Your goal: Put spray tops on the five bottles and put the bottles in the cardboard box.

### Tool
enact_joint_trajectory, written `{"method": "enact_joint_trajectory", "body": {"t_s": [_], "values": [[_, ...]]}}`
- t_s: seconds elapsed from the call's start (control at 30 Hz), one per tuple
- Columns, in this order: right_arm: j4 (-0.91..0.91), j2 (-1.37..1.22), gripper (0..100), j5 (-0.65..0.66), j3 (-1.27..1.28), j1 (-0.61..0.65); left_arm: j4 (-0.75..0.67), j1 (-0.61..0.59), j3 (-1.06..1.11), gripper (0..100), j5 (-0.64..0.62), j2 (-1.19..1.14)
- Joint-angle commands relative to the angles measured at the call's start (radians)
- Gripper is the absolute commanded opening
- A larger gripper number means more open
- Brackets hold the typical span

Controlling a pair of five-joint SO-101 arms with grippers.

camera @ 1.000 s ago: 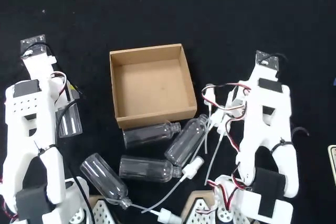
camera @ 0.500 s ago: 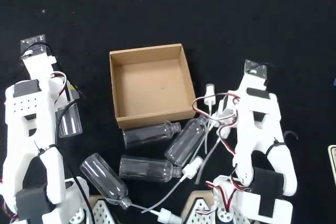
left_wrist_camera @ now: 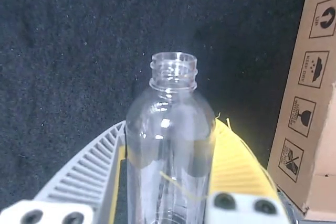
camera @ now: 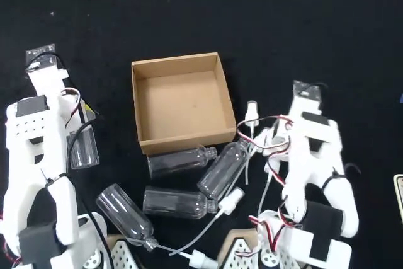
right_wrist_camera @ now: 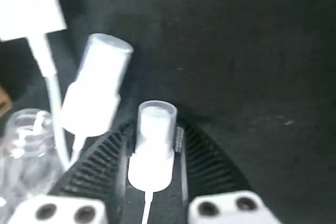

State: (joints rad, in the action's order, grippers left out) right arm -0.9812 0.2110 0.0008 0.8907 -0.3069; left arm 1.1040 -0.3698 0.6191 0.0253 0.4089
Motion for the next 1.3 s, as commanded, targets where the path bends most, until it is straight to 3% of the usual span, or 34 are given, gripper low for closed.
{"method": "enact_joint_trajectory", "body": {"t_s": [0.0, 0.23, 0.47, 0.7, 0.93, 1.1, 1.27], "values": [[0.060, -0.001, 1.7, 0.037, -0.093, -0.101, 0.009, -0.012, -0.053, 9, -0.011, 0.043], [0.095, -0.005, 1.8, 0.204, -0.314, -0.164, 0.009, -0.012, -0.048, 9, -0.012, 0.043], [0.080, 0.005, 1.8, 0.138, -0.515, -0.163, -0.002, 0.004, -0.058, 9, -0.012, 0.043], [-0.172, 0.021, 1.8, 0.100, -0.809, -0.152, 0.058, 0.038, -0.170, 9, -0.012, 0.063], [-0.354, 0.061, 1.8, -0.018, -0.974, -0.061, 0.087, 0.053, -0.156, 9, -0.008, 0.342], [-0.396, 0.153, 1.8, -0.104, -1.040, 0.064, -0.084, 0.107, -0.016, 8, -0.005, 0.565], [-0.388, 0.288, 1.8, -0.160, -1.112, 0.143, -0.285, 0.254, 0.127, 8, -0.005, 0.764]]}}
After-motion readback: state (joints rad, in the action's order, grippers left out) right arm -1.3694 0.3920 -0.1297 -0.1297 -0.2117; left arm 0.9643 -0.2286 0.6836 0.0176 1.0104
